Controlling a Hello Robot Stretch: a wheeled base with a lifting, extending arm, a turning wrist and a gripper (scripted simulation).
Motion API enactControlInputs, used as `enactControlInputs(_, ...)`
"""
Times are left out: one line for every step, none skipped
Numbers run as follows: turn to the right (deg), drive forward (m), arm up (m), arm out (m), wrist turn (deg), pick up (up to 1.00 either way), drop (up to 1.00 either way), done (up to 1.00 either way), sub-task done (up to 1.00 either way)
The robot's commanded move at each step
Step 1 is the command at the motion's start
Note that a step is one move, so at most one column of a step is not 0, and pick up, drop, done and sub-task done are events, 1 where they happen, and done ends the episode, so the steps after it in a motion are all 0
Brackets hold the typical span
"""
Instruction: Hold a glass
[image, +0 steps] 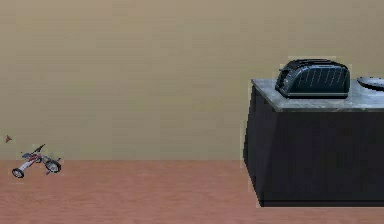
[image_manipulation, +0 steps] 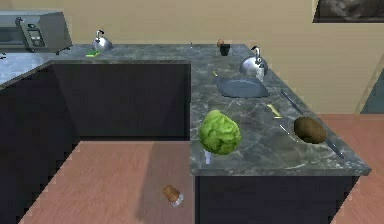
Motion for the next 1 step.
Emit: enactControlInputs(0.0, 0.00, 0.50, 0.00, 0.0, 0.00, 0.00, 0.00, 0.00)
